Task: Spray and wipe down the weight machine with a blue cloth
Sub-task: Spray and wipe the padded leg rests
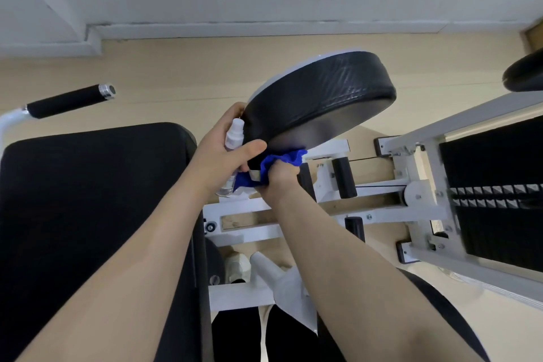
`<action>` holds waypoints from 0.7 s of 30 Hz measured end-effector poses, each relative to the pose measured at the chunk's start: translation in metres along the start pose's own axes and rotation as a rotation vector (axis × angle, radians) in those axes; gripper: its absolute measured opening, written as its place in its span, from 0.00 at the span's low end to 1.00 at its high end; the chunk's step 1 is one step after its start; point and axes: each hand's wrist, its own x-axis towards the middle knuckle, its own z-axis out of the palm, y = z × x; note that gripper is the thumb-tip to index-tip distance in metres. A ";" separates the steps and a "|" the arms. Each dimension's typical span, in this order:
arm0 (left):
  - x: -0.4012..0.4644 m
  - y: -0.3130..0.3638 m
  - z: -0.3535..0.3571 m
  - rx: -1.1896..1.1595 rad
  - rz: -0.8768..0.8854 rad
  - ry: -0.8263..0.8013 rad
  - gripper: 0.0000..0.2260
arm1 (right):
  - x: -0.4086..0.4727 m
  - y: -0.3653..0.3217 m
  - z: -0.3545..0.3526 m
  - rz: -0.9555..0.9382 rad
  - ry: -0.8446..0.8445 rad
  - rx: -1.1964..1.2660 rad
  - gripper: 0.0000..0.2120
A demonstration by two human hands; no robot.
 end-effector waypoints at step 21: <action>-0.019 0.010 0.004 0.003 -0.055 0.061 0.21 | -0.019 -0.090 -0.059 -0.678 0.041 0.003 0.17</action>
